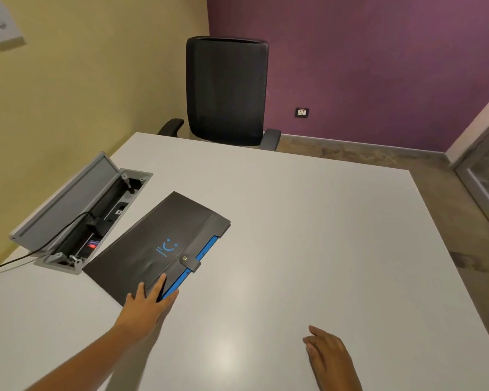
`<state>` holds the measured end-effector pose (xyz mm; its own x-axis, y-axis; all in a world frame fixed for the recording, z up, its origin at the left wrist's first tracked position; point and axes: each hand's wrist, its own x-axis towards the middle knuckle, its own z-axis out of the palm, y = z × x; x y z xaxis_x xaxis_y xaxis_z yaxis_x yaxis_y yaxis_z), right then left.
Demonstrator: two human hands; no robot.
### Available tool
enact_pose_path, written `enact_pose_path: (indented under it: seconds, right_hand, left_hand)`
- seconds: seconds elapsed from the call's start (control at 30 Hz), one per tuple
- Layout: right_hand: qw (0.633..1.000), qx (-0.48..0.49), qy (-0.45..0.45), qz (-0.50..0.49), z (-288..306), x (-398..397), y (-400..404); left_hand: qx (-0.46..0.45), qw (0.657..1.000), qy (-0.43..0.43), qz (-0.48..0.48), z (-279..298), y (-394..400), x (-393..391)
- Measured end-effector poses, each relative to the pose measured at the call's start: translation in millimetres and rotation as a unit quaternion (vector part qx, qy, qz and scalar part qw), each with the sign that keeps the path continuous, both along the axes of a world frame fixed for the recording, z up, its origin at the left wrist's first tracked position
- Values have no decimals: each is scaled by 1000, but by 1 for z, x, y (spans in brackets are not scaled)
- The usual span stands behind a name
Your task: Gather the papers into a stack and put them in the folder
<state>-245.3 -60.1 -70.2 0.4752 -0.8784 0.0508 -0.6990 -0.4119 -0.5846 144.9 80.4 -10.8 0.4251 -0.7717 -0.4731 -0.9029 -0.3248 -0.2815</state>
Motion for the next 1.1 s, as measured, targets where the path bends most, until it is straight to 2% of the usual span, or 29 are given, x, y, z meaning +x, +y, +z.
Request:
enact_pose_path:
  seconds: [0.23, 0.5, 0.9, 1.03, 1.1]
  right_hand:
    - [1000, -11, -10, 27, 3, 0, -1]
    - [999, -11, 0, 50, 6, 0, -1]
    - [999, 13, -6, 47, 7, 1, -5]
    - [997, -52, -5, 54, 3, 2, -6]
    - [996, -71, -7, 55, 4, 6, -6]
  left_hand:
    - [25, 994, 50, 90, 0, -33, -9]
    - [8, 988, 41, 150, 8, -58, -1]
    - [1, 985, 46, 167, -5, -64, 15]
    - [5, 984, 50, 170, 4, -70, 11]
    - [-31, 985, 64, 154, 14, -82, -5]
